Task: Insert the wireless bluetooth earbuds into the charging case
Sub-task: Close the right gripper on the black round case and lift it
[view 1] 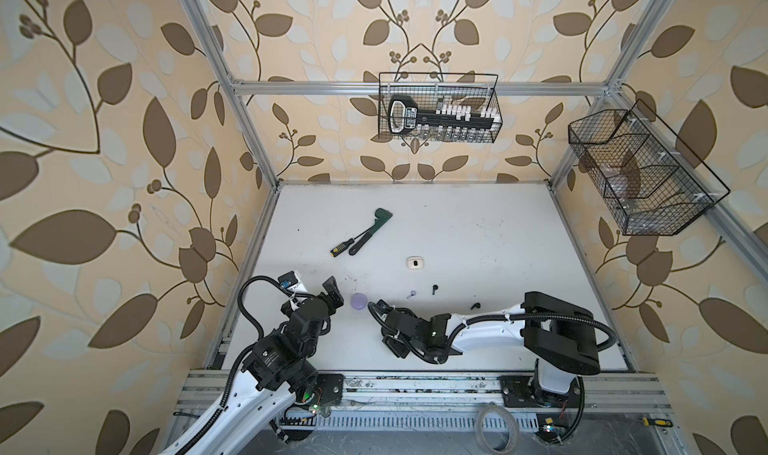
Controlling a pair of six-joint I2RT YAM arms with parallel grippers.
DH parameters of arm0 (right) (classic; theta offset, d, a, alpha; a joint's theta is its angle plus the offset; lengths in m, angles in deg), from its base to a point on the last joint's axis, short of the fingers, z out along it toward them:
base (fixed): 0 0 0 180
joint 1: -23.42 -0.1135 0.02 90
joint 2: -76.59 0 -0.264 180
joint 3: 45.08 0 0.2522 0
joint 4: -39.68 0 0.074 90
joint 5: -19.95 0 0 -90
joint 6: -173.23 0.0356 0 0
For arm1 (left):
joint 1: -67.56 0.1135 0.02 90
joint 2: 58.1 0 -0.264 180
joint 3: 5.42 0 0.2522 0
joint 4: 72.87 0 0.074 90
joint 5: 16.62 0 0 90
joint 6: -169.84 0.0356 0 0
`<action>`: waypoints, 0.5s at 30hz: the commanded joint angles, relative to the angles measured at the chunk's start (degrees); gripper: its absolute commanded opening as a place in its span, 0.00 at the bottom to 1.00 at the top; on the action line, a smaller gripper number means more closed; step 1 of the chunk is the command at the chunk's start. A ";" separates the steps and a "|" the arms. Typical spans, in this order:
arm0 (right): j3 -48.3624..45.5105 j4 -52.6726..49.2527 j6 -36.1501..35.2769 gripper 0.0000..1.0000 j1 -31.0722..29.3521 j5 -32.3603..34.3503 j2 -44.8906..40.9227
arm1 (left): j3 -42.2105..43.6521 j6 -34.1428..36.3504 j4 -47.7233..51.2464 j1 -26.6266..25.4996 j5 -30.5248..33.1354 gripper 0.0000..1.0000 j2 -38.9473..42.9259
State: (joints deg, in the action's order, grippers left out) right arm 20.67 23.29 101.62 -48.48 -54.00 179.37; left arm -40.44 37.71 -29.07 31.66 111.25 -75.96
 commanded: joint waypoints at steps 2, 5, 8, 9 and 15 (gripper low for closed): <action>0.06 -2.51 -2.91 0.61 0.53 -0.67 1.46 | -0.07 0.49 -0.11 0.26 0.63 0.99 0.64; -0.61 -1.30 -3.35 0.58 0.53 -2.15 1.59 | -0.08 0.56 -0.09 0.22 0.80 0.99 0.53; -0.29 -1.36 -3.88 0.56 0.44 -2.70 2.36 | -0.06 0.64 -0.29 0.26 0.47 0.99 0.55; -0.22 -1.27 -3.86 0.54 0.44 -2.71 2.50 | -0.09 0.71 -0.29 0.25 0.30 0.99 0.47; -0.80 -0.32 -3.85 0.44 0.44 -2.84 2.93 | -0.08 0.73 -0.65 0.30 -0.37 0.99 0.38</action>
State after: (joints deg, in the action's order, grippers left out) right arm 20.65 25.23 98.76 -48.13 -55.75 179.87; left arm -40.44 37.91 -29.07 31.66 110.81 -75.77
